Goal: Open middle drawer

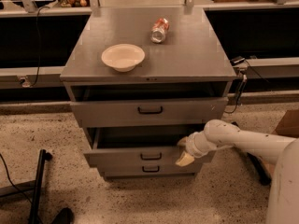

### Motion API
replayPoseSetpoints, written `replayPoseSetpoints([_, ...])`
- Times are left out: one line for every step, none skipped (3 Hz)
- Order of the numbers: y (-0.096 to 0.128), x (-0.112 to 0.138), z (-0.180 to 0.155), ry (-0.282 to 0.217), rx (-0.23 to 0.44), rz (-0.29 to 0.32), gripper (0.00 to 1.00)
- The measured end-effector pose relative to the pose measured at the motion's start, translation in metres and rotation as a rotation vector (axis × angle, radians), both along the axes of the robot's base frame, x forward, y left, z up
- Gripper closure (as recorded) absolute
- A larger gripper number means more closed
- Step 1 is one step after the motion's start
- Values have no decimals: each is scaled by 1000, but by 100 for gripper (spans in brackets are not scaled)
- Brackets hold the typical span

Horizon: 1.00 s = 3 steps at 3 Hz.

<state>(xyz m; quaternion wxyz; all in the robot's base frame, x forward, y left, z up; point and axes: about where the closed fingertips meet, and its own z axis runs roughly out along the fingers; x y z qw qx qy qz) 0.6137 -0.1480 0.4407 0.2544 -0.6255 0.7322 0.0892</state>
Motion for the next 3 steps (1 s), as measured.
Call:
replayPoseSetpoints([0, 0, 0, 0, 0, 0, 38])
replayPoseSetpoints([-1, -34, 20, 1, 19, 29, 35])
replayPoseSetpoints([-3, -43, 20, 6, 21, 31, 17])
